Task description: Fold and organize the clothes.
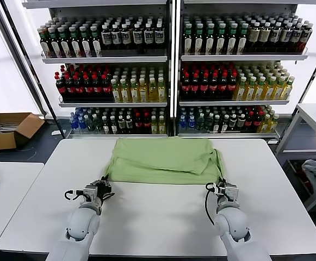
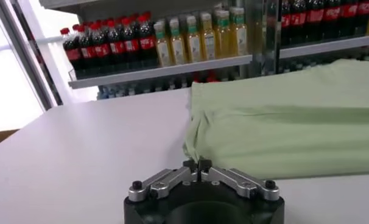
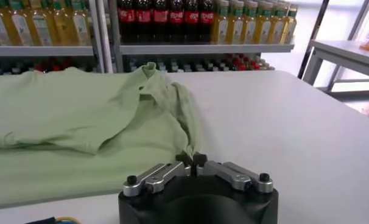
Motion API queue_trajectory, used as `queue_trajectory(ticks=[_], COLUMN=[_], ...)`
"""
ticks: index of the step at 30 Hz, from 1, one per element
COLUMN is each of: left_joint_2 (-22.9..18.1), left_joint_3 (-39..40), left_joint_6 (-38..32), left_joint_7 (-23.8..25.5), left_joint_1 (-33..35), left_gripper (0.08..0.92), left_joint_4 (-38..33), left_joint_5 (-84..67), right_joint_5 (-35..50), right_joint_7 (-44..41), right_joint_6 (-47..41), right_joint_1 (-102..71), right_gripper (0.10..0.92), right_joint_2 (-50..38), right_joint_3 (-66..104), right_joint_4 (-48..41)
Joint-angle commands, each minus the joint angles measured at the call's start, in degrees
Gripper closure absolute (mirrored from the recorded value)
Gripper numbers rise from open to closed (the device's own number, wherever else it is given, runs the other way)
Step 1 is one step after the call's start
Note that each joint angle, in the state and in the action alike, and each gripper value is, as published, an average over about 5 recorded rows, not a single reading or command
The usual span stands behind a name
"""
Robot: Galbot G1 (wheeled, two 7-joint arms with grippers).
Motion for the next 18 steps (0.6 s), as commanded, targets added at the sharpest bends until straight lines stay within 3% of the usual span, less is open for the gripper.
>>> queue_trajectory(ticks=[1, 8, 13, 18], left_joint_2=[0.18, 2.43, 2.70, 1.79], left_joint_3=[-2.63, -4.23, -4.01, -1.31], left_joint_6=[-0.46, -1.20, -3.00, -4.20], left_joint_7=[-2.16, -5.26, -6.91, -7.37], left_joint_1=[16.87, 34.70, 43.89, 46.94], left_gripper=[0.915, 0.915, 0.915, 0.915], left_joint_4=[-23.25, -35.66, -35.52, -32.25], left_joint_5=[-0.01, 0.91, 3.54, 6.82], right_joint_5=[-0.96, -5.78, -7.34, -7.81], right_joint_7=[1.10, 2.07, 3.25, 4.09], right_joint_6=[-0.16, 0.35, 2.67, 1.76], right_joint_1=[-10.16, -28.90, -36.50, -37.49], right_gripper=[0.893, 0.893, 0.893, 0.893], right_joint_2=[-0.16, -0.62, -2.28, -2.73], right_joint_3=[2.46, 3.92, 4.22, 3.91], right_joint_4=[15.91, 25.80, 25.79, 23.91])
